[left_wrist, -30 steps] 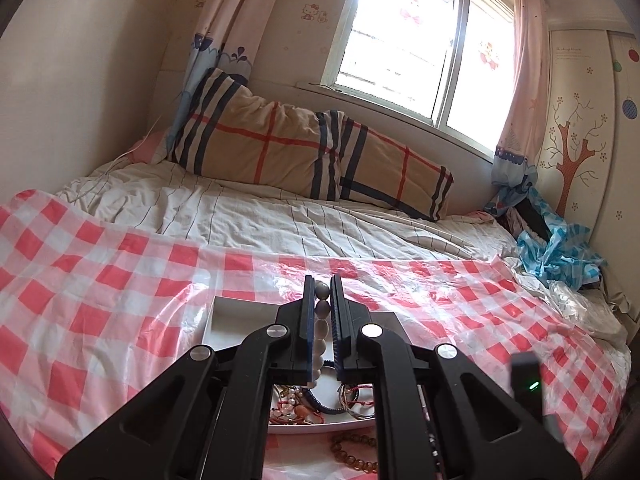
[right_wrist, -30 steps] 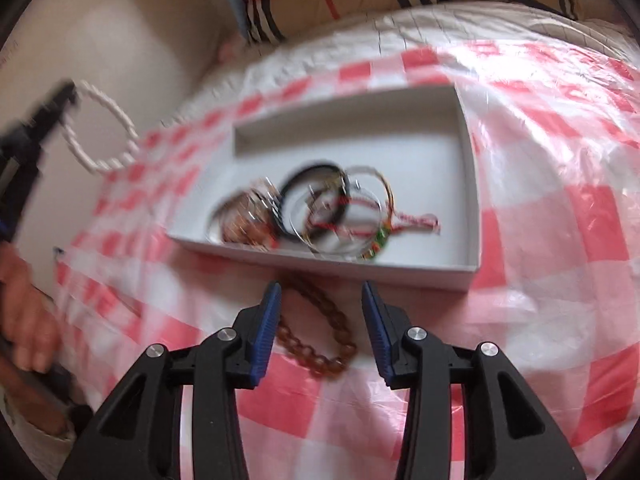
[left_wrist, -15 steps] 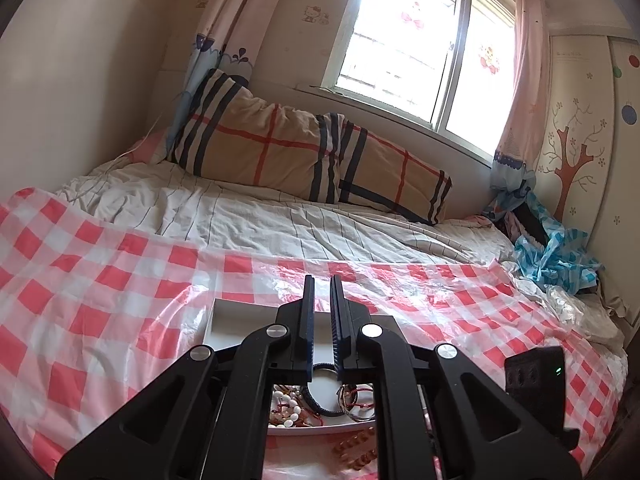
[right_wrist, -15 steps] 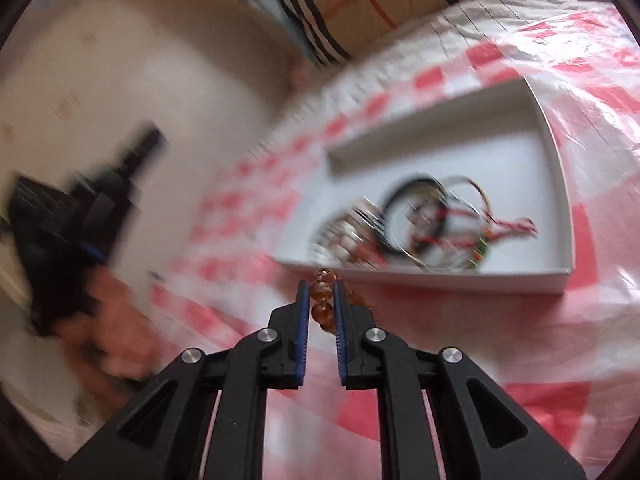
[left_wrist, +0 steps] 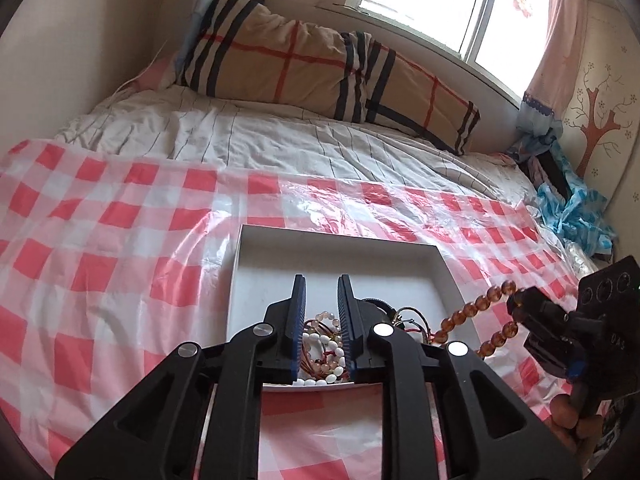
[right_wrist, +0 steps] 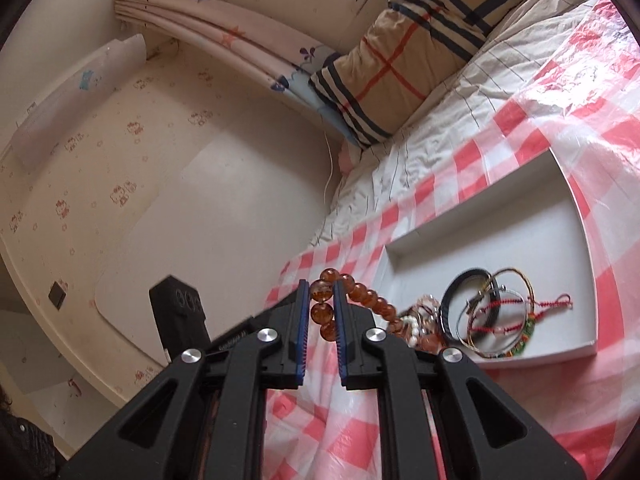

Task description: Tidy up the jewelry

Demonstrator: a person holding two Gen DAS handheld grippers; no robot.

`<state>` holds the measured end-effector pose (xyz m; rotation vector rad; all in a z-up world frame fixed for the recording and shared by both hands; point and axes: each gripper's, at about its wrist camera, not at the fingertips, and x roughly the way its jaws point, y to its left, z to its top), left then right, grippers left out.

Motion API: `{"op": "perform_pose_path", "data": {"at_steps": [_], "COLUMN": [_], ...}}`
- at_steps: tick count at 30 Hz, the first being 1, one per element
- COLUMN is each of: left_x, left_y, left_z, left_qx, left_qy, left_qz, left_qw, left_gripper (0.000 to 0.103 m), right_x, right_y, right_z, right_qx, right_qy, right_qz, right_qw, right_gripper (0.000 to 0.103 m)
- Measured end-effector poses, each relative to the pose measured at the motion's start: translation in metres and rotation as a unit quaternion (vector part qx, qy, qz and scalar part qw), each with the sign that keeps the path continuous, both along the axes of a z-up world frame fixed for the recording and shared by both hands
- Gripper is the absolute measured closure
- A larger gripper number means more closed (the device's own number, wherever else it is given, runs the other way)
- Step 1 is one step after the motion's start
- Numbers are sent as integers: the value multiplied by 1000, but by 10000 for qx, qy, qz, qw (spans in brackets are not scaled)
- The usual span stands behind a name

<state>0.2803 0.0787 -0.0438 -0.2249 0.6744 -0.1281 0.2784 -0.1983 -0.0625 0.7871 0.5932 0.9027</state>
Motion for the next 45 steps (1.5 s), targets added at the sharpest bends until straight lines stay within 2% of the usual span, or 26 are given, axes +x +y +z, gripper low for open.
{"op": "perform_pose_path", "data": {"at_steps": [3,4,5,6,9,12,14,16,21,23,39,45], "left_x": [-2,-3,-5,-7,-12,-17,-20,-22,-27,-27,-25,-28], "left_y": [-12,-17,-20,-25,-38,-51,-59,-67,-77,-78,-69,-70], "left_z": [0,1,2,4,9,10,11,12,13,13,15,18], "left_qx": [294,446,554,679,1009,1288,1424,1558,1775,1781,1670,1671], "left_qy": [-59,-110,-166,-254,-423,-530,-589,-634,-734,-735,-653,-648], "left_qz": [2,22,58,97,129,176,163,145,135,144,258,223], "left_qw": [9995,9989,9983,9973,9939,9901,9879,9856,9813,9812,9835,9836], "left_gripper": [78,70,65,55,41,23,18,12,8,8,8,8], "right_x": [13,19,23,27,29,20,16,13,7,6,4,-1], "right_y": [4,5,5,5,2,4,8,14,26,28,22,26], "right_z": [0,-2,-4,-7,-12,-2,0,1,2,2,-2,4], "right_qx": [55,-117,-350,-576,-713,-1089,-1321,-1665,-2258,-2379,-2630,-2865], "right_qy": [49,136,255,353,460,236,150,74,-144,-200,-40,-134], "right_qz": [-63,-225,-431,-688,-925,-1209,-1356,-1529,-1763,-1826,-2138,-2210], "right_qw": [10000,9996,9981,9953,9921,9864,9818,9741,9580,9538,9408,9322], "right_gripper": [90,85,63,54,53,53,40,37,34,28,21,20]}}
